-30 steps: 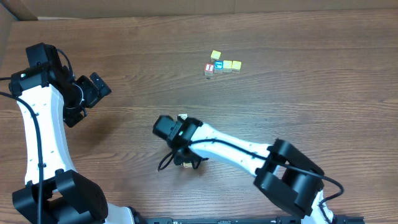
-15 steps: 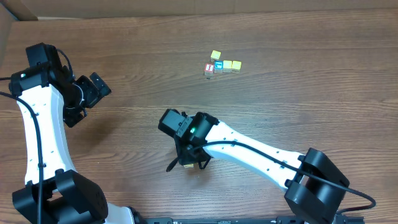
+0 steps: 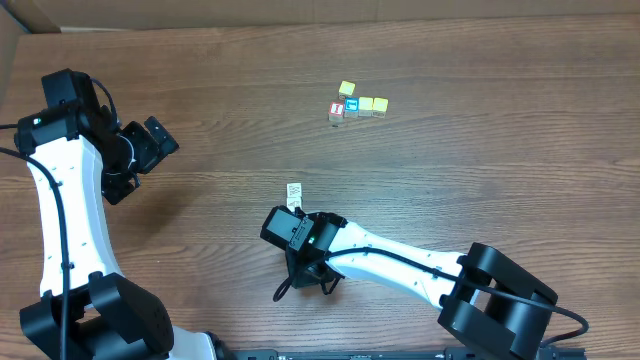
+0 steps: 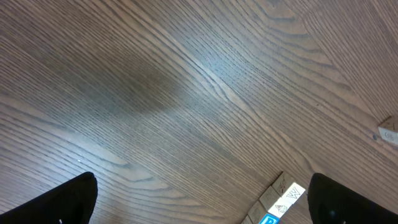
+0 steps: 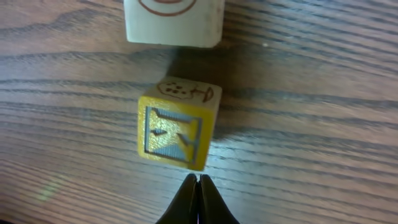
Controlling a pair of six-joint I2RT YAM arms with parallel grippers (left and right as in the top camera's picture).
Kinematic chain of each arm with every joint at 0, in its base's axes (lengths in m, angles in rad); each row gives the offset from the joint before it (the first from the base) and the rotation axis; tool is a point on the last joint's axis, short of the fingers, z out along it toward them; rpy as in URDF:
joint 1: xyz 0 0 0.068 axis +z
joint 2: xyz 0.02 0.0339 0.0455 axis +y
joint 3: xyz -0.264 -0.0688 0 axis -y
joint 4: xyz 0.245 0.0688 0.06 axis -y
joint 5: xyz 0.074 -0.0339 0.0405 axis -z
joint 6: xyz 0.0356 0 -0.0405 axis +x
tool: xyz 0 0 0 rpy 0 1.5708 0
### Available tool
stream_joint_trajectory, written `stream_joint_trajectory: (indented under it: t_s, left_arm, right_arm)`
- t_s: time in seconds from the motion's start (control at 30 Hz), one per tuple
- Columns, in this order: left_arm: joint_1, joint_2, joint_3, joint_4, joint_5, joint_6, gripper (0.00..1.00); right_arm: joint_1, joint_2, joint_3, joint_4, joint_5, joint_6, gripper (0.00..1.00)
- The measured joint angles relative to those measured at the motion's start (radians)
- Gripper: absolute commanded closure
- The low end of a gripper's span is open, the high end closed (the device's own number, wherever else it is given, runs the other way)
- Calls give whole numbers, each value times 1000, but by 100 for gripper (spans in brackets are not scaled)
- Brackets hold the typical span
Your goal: Flip 5 blocks
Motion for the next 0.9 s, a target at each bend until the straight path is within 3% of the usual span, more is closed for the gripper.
stream_joint_trajectory:
  t_s: [0.9]
  left_arm:
    - [0,0,0,0,0,0,0]
  right_arm:
    - [-1,0,-21,89,-16,40,96]
